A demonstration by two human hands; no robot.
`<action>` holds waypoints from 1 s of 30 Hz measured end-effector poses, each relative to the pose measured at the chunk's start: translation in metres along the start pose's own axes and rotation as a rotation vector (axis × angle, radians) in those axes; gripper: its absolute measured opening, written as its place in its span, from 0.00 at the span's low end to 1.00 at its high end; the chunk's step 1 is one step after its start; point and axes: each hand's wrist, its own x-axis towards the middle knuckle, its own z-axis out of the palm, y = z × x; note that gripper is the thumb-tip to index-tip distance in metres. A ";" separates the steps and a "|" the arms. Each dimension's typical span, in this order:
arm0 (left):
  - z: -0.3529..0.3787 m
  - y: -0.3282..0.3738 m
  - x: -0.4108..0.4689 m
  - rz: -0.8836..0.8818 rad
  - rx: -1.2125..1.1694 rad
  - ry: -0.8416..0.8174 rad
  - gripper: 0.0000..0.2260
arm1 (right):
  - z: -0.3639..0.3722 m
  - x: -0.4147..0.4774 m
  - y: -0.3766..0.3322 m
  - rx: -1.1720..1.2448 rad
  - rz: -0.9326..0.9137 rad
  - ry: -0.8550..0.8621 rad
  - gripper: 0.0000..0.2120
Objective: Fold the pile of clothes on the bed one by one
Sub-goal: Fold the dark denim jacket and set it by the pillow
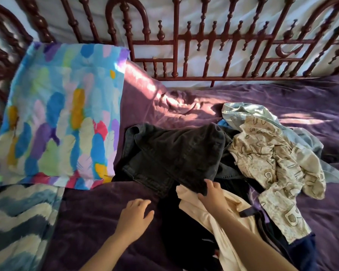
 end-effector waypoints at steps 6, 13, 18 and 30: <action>0.014 -0.021 0.018 0.009 -0.062 -0.017 0.21 | 0.017 0.035 -0.010 0.116 0.183 0.052 0.30; 0.001 -0.027 0.008 -0.002 -0.070 -0.022 0.29 | -0.015 0.018 -0.040 0.141 0.046 0.263 0.17; -0.024 -0.004 -0.006 0.070 -0.086 0.064 0.19 | -0.087 -0.021 -0.074 0.210 -0.073 0.430 0.15; -0.080 0.066 -0.052 0.297 -0.092 0.408 0.40 | -0.211 -0.180 -0.111 0.281 -0.276 0.729 0.11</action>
